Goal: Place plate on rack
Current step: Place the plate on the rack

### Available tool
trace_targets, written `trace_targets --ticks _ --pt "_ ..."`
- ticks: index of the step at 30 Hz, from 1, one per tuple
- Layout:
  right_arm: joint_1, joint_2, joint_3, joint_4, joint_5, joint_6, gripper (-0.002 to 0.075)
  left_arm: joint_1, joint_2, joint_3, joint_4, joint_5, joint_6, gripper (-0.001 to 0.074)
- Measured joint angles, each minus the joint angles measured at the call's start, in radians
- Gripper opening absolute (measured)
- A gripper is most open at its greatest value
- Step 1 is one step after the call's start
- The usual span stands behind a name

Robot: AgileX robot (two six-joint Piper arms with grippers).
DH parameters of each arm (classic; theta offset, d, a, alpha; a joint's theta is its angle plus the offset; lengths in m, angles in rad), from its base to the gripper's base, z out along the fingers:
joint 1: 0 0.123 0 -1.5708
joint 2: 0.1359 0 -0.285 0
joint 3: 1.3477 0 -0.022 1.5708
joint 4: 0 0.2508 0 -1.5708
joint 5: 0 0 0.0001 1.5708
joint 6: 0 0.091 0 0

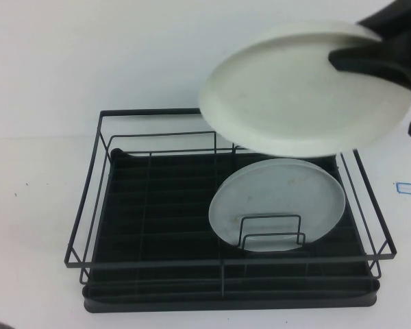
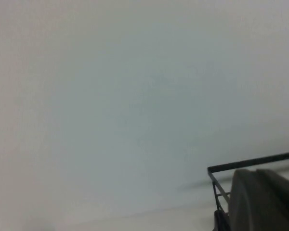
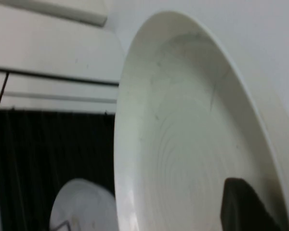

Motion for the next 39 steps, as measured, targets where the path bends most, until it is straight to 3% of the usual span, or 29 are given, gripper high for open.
trace_targets --ticks 4,14,30,39 --pt "0.012 0.027 -0.002 -0.06 0.066 0.035 0.014 0.0 0.0 0.0 -0.042 -0.087 0.013 0.0001" --pt "0.097 0.158 -0.002 -0.158 0.091 0.043 0.014 0.0 0.0 0.002 -0.049 -0.081 0.013 0.0001" --pt "0.114 0.237 -0.004 -0.204 0.078 0.043 0.014 0.0 0.0 0.002 -0.087 -0.081 0.013 0.0001" --pt "0.208 0.208 -0.004 -0.395 0.046 0.215 0.0139 0.0 0.0 0.002 -0.087 -0.081 0.013 0.0001"
